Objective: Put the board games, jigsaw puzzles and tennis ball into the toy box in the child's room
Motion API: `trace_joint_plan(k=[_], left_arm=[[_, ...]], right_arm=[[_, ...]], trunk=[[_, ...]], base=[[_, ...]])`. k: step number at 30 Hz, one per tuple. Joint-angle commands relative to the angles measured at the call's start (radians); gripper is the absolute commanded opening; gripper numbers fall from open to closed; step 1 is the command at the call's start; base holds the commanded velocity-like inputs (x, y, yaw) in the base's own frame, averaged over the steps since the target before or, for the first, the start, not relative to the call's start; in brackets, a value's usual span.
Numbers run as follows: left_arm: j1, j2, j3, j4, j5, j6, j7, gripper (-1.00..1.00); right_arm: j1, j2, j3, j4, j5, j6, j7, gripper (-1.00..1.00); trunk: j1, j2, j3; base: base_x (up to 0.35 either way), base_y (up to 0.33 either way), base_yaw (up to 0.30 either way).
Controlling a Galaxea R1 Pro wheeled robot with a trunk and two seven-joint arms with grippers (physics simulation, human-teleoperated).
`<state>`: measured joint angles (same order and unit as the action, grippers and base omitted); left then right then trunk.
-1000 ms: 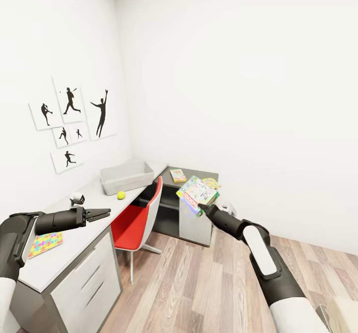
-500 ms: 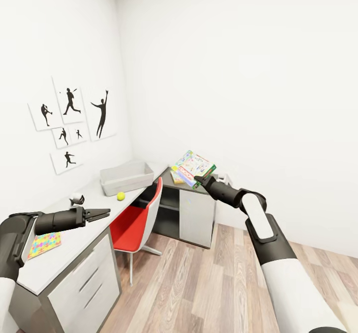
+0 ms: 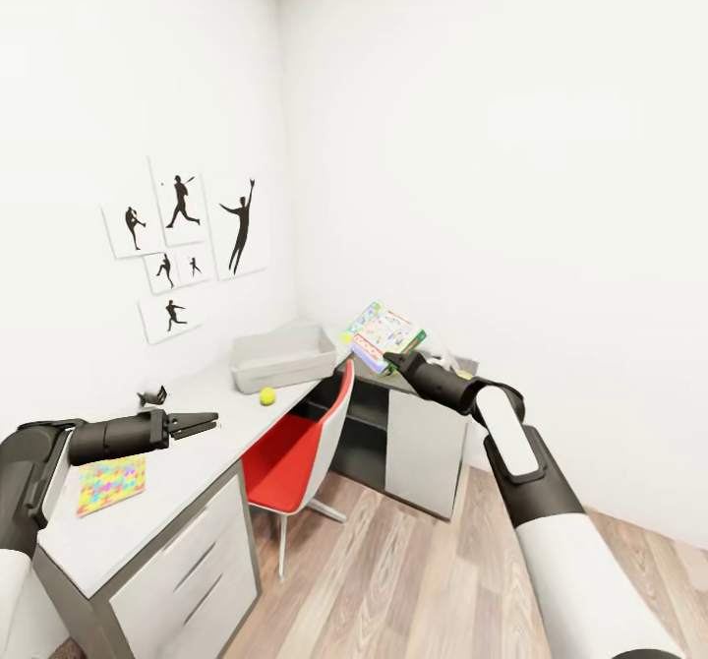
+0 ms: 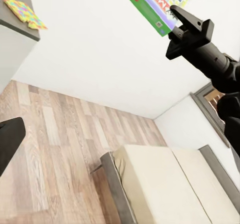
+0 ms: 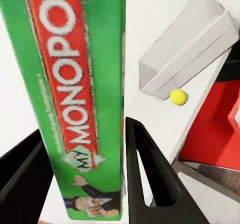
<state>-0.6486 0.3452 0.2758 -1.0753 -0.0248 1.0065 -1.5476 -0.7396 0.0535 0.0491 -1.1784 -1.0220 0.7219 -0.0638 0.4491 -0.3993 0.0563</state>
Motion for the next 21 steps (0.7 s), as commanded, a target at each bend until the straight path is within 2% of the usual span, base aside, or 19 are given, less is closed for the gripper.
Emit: trace_joint_plan(k=[1,7,21], left_arm=[[0.000,0.000,0.000,0.001,-0.003,0.011,-0.005,1.00],[0.000,0.000,0.000,0.001,-0.003,0.011,-0.005,1.00],[0.000,0.000,-0.001,0.001,-0.003,0.011,-0.004,1.00]], right_arm=[[0.000,0.000,0.000,0.009,-0.011,0.002,-0.006,-1.00],[-0.001,0.000,-0.001,0.069,-0.006,0.003,-0.004,-1.00],[-0.001,0.000,0.000,0.075,-0.009,0.007,-0.003,-1.00]], trunk=[[0.001,-0.001,0.000],[0.001,-0.001,0.000],[0.001,-0.001,0.000]], base=[[0.317,-0.036,0.284],[0.318,-0.063,0.285],[0.318,-0.090,0.285]])
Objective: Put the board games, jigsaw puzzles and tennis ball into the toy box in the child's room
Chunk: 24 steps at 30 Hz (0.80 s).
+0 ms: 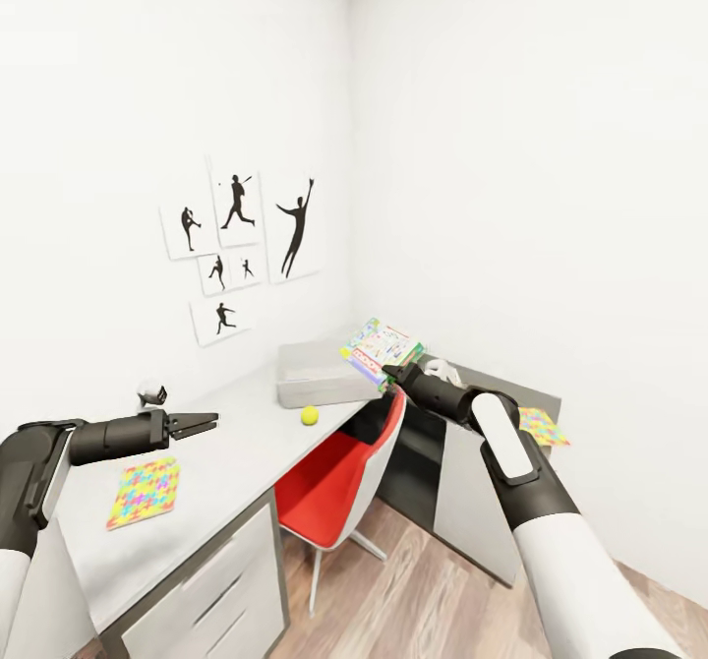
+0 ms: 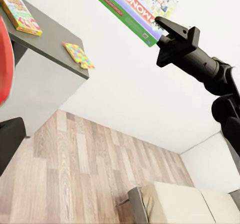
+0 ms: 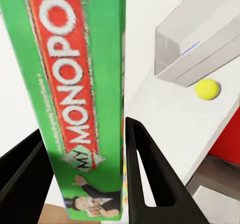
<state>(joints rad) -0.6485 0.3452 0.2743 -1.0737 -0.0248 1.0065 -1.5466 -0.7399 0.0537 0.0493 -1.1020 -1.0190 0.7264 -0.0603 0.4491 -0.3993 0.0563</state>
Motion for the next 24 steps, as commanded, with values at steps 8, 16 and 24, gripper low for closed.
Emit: trace_joint_plan(k=[8,16,24], left_arm=[[0.000,0.000,0.000,0.000,-0.003,0.011,-0.004,1.00],[0.000,0.000,0.000,0.000,-0.003,0.011,-0.004,1.00],[0.000,0.000,0.001,0.000,-0.003,0.011,-0.004,1.00]], right_arm=[[0.000,-0.001,-0.001,-0.001,-0.012,0.002,-0.005,-1.00],[0.002,-0.001,-0.002,-0.001,-0.010,0.002,-0.001,-1.00],[0.003,-0.002,-0.002,-0.004,-0.013,0.002,-0.002,-1.00]], trunk=[[0.001,-0.001,0.000],[0.001,-0.001,0.000],[0.001,-0.001,0.000]], base=[[0.305,-0.163,0.224],[0.289,-0.210,0.019],[0.284,-0.198,0.000]])
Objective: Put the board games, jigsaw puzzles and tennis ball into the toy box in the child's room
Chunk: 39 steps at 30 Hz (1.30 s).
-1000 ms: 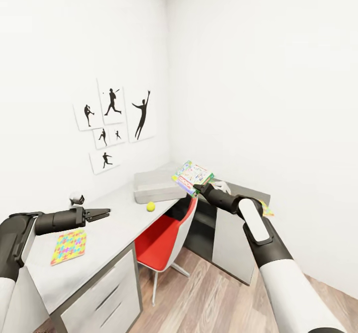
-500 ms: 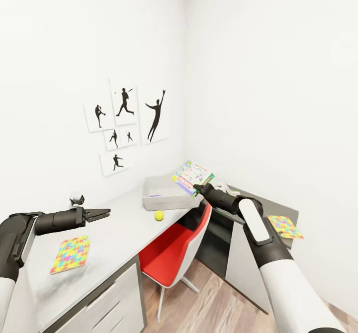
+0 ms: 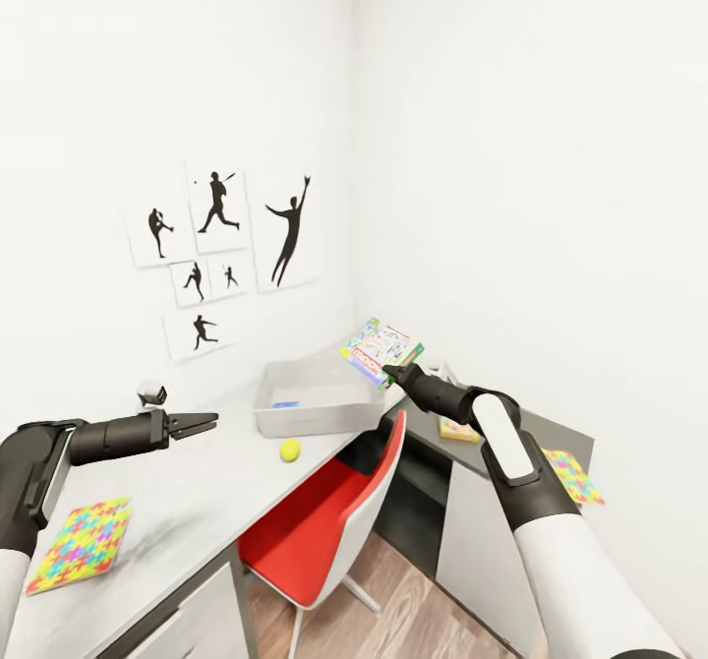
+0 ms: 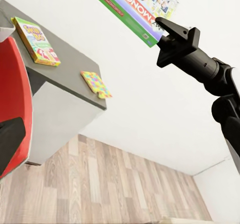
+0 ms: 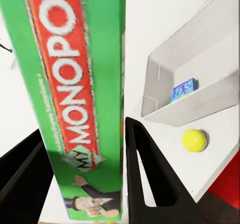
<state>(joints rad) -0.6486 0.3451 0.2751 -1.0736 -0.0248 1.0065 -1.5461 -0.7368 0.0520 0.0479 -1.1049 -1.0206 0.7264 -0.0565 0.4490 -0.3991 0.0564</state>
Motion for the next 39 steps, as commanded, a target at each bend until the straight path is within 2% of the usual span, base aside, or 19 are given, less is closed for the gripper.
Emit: trace_joint_plan(k=[1,15,26,39], left_arm=[[0.000,0.000,0.001,0.000,-0.003,0.011,-0.005,1.00],[0.000,0.000,0.005,0.000,-0.003,0.011,-0.005,1.00],[0.000,0.000,0.006,0.000,-0.003,0.011,-0.005,1.00],[0.000,0.001,0.006,0.000,-0.003,0.011,-0.005,1.00]], right_arm=[[0.000,0.000,0.000,-0.001,-0.011,0.002,-0.006,-1.00],[-0.001,0.002,0.001,0.002,-0.012,0.001,-0.011,-1.00],[-0.003,0.002,0.002,0.001,-0.010,-0.001,-0.012,-1.00],[-0.003,0.002,0.001,0.003,-0.010,-0.001,-0.011,-1.00]], trunk=[[0.001,-0.001,0.000],[0.001,-0.001,0.008],[0.001,-0.001,0.010],[0.001,-0.001,0.018]], base=[[0.295,-0.089,0.000],[0.308,-0.008,0.112],[0.184,-0.004,0.064],[0.269,-0.163,0.189]])
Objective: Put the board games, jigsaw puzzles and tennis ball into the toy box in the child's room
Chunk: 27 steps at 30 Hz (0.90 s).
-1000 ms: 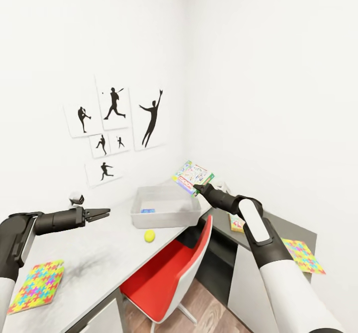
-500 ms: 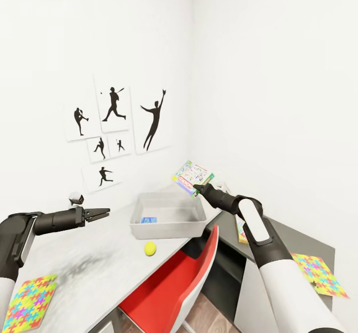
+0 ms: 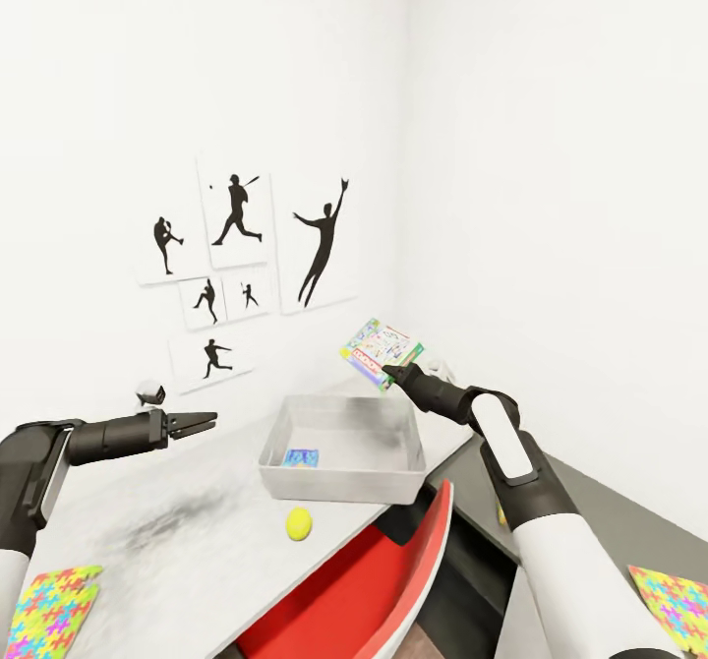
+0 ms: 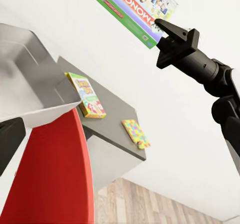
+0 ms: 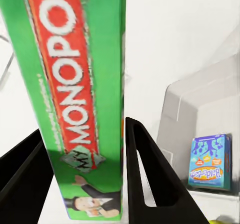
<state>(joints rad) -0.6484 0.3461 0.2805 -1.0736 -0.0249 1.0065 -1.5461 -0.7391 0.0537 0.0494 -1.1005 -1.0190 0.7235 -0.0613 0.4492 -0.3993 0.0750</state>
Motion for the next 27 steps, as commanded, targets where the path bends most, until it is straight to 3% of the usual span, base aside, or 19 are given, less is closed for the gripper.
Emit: trace_joint_plan(k=[1,7,16,27], left_arm=[[0.000,0.000,0.000,0.000,-0.003,0.011,-0.005,1.00],[0.000,0.000,0.000,0.000,-0.003,0.011,-0.005,1.00],[0.000,-0.001,0.000,0.000,-0.003,0.011,-0.005,1.00],[0.000,0.000,0.001,0.000,-0.003,0.010,-0.005,1.00]], right_arm=[[0.000,0.000,0.000,-0.001,-0.012,0.002,-0.006,-1.00],[0.001,0.000,0.000,-0.001,-0.011,0.002,-0.006,-1.00],[0.000,-0.001,0.000,-0.001,-0.012,0.002,-0.005,-1.00],[0.000,0.000,0.000,-0.001,-0.012,0.002,-0.005,-1.00]], trunk=[[0.001,-0.001,0.000],[0.001,-0.001,0.000],[0.001,-0.001,0.000],[0.001,-0.001,0.000]], base=[[0.264,-0.199,0.017],[0.172,-0.138,0.037],[0.136,-0.145,0.199],[0.149,-0.087,0.016]])
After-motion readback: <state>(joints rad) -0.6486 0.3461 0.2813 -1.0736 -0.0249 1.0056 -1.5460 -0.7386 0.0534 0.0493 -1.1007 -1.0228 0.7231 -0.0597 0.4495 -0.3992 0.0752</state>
